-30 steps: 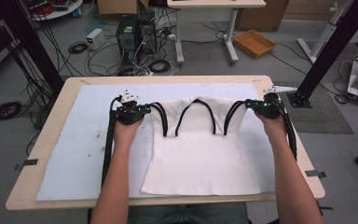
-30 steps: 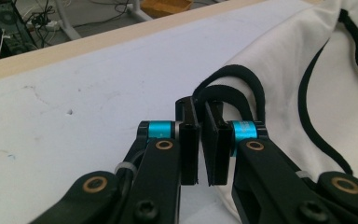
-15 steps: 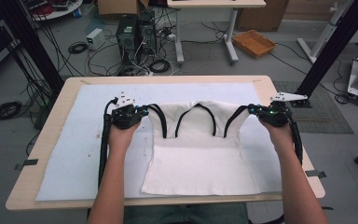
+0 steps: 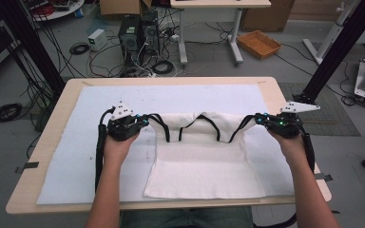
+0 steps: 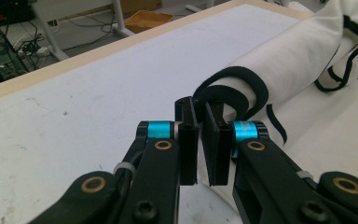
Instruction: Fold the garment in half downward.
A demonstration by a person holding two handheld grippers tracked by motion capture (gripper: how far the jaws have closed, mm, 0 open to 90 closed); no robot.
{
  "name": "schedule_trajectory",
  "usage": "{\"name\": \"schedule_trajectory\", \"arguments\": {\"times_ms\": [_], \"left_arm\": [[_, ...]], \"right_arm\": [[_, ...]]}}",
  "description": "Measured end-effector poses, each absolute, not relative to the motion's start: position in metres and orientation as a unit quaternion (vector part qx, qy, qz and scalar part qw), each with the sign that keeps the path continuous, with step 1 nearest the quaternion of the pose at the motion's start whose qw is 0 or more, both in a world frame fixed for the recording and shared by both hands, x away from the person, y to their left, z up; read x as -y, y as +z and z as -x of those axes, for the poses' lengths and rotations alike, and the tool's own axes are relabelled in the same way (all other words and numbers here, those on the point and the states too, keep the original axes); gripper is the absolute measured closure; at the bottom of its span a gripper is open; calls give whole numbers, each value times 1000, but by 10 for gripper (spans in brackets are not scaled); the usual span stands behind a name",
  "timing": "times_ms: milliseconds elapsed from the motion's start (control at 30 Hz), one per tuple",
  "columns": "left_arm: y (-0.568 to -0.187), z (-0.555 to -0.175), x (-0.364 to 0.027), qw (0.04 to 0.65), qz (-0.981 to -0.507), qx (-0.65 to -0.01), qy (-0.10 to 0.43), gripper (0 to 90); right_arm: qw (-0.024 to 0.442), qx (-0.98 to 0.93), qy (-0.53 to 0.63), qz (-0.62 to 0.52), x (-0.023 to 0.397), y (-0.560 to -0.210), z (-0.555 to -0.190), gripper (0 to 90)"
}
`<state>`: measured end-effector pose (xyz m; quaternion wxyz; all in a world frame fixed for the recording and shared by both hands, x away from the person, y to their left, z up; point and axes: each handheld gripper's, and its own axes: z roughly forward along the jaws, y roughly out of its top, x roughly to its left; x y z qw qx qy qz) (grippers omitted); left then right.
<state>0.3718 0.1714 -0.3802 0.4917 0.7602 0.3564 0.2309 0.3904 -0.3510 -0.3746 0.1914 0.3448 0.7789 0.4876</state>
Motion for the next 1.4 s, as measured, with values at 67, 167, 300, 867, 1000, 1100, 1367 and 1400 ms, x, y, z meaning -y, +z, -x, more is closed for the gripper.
{"name": "schedule_trajectory", "arguments": {"times_ms": [67, 167, 300, 867, 1000, 1100, 1367, 1400], "left_arm": [[-380, -366, -172, 492, -762, -353, 230, 847], [-382, -355, -173, 496, -764, -345, 225, 847], [-388, -342, -175, 506, -764, -339, 214, 847], [-431, -296, -193, 525, -780, -327, 100, 653], [-429, -293, -199, 538, -770, -331, 85, 454], [-429, -293, -198, 539, -772, -327, 79, 412], [-443, -292, -184, 481, -795, -359, 89, 412], [-446, -292, -183, 481, -796, -357, 85, 413]], "right_arm": [[192, -779, 491, -339, 351, -375, -386, 860], [193, -781, 492, -334, 352, -376, -381, 859], [183, -784, 505, -312, 351, -381, -357, 860], [177, -786, 530, -264, 355, -415, -280, 775], [167, -767, 548, -290, 372, -424, -268, 645], [191, -766, 526, -316, 378, -429, -267, 576], [166, -786, 504, -317, 362, -438, -264, 548], [161, -790, 500, -318, 361, -441, -264, 548]]}}
